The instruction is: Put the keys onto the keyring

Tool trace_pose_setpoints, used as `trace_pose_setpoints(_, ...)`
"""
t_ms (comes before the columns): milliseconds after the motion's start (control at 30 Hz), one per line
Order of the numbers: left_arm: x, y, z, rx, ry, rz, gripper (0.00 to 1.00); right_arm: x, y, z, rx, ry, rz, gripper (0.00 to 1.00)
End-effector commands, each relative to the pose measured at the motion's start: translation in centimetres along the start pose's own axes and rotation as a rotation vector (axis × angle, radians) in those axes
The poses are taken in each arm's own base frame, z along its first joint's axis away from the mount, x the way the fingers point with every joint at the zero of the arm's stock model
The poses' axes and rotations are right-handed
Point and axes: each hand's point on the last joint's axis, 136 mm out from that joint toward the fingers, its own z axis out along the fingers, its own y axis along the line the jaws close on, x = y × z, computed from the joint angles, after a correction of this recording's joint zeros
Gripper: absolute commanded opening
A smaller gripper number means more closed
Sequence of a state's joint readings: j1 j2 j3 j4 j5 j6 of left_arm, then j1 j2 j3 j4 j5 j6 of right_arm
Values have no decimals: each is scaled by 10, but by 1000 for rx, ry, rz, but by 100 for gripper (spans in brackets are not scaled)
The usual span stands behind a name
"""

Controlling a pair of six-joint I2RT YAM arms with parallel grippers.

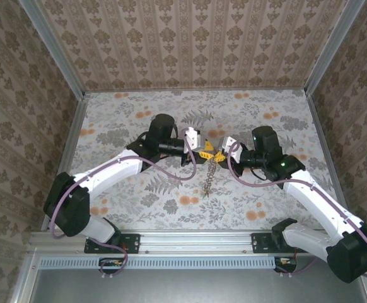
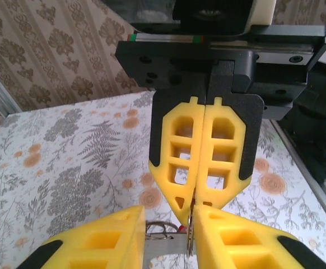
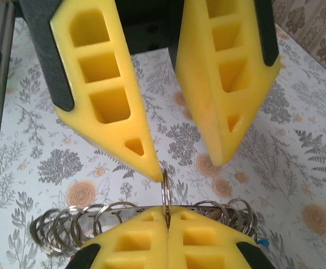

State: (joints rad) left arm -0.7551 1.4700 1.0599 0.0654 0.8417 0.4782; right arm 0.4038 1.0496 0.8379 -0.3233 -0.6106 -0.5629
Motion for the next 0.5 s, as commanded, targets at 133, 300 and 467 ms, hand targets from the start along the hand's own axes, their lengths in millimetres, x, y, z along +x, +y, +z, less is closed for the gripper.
trace_pose_setpoints(133,13,-14,0,52,138,26,30,-11,-2,-7,25,32,-69,0)
trace_pose_setpoints(300,13,-16,6,75,154,35,30,-14,-1,-8,21,39,-75,0)
trace_pose_setpoints(467,12,-16,9,83,153,39,28,-17,1,-9,14,42,-78,0)
